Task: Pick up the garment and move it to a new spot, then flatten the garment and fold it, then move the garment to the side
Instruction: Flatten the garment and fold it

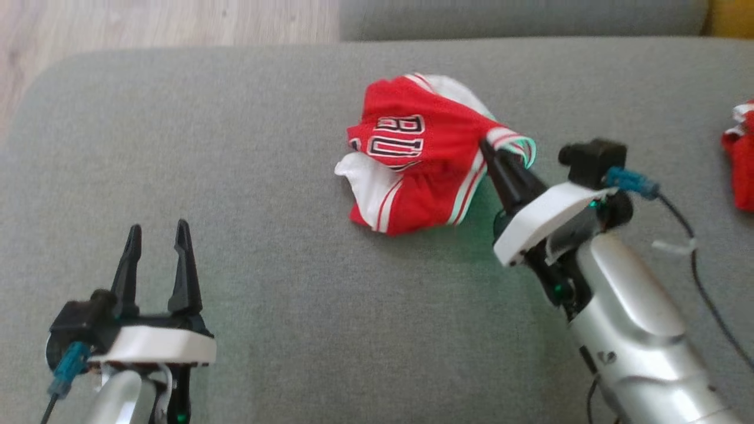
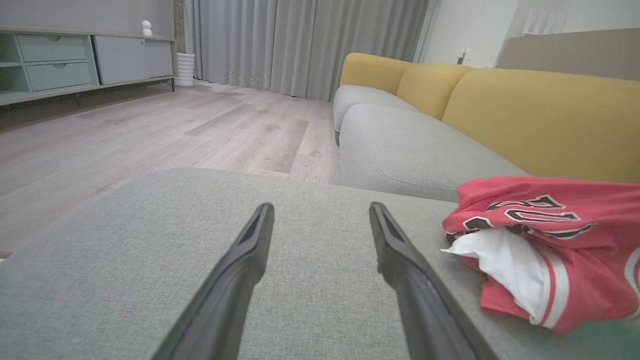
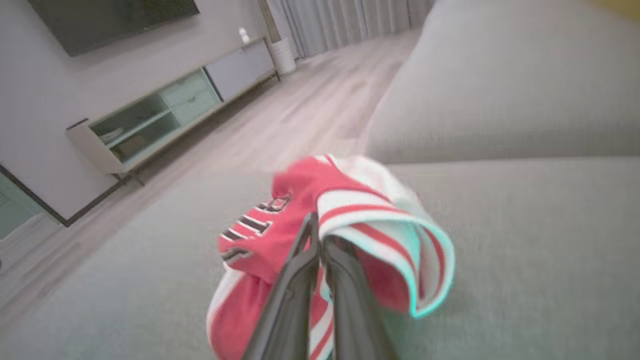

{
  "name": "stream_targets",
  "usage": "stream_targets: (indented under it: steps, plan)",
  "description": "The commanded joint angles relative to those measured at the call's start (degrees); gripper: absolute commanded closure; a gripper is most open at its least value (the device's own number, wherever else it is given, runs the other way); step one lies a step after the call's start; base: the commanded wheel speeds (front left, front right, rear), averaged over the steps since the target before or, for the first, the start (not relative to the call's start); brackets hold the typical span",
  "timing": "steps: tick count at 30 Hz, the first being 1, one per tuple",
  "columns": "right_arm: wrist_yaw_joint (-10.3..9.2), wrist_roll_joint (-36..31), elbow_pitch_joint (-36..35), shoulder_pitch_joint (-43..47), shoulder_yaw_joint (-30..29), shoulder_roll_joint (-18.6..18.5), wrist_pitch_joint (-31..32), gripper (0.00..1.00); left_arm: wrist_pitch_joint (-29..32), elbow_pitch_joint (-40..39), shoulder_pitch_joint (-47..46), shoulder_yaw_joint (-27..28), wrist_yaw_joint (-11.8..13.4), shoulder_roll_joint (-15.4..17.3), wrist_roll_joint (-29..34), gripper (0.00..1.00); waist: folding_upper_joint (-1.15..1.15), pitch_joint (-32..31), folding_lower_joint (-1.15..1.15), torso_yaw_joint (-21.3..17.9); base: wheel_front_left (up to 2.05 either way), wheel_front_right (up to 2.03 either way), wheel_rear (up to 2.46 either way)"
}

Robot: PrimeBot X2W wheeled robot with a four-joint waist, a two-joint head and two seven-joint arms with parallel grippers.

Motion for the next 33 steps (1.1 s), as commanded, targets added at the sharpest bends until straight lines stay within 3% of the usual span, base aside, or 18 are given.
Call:
stream_targets:
  steps: [1, 2, 7, 13, 18, 24, 28, 33]
  plan:
    - [-0.05, -0.6, -3.0, -1.5, 1.1, 0.0, -0.8, 1.00, -0.5, -1.5, -1.0, 2.3, 0.0, 1.1, 0.1, 0.00, 0.00, -1.2, 0.01, -0.6, 0.00, 0.00, 0.00]
    - [-0.05, -1.2, -8.0, -2.2, 1.8, -1.1, 0.0, 1.00, -0.5, -1.6, -0.6, 2.4, 0.1, 1.1, 0.0, 0.00, 0.00, -2.1, 0.01, -0.9, 0.00, 0.00, 0.00]
    - [-0.05, -1.9, -18.3, -6.7, 5.0, -2.4, 4.2, 1.00, -0.6, -2.4, -0.1, 2.3, 0.4, 1.0, -0.1, 0.00, 0.00, -2.7, 0.01, -0.8, 0.00, 0.00, 0.00]
    - [-0.05, 0.6, -23.3, -17.0, 10.5, -1.1, 5.3, 1.00, -0.7, -2.8, 0.1, 2.1, 0.5, 0.9, -0.1, 0.00, 0.00, -2.9, 0.01, -0.2, 0.00, 0.00, 0.00]
    - [-0.05, 2.2, -25.0, -25.0, 10.0, -0.2, 1.8, 1.00, -0.8, -3.0, 0.5, 2.0, 0.6, 1.1, -0.1, 0.00, 0.00, -3.5, 0.01, 0.1, 0.00, 0.00, 0.00]
    - [-0.05, 1.7, -20.4, -21.4, 2.8, -2.9, 2.4, 1.00, -0.7, -3.4, 1.1, 1.6, 0.8, 1.1, -0.2, 0.00, 0.00, -3.6, 0.01, 0.4, 0.00, 0.00, 0.00]
    - [-0.05, 0.8, -12.3, -14.6, -3.4, -5.5, 3.7, 1.00, -0.7, -3.9, 0.3, 1.1, 0.5, 0.8, -0.2, 0.00, 0.00, -1.0, 0.01, 0.9, 0.00, 0.00, 0.00]
    - [-0.05, -1.0, -1.6, -14.7, -9.2, -7.0, 1.4, 1.00, -0.8, -3.5, -2.0, 0.4, -0.4, 0.4, 0.0, 0.00, 0.00, 2.7, 0.01, 2.1, 0.00, 0.00, 0.00]
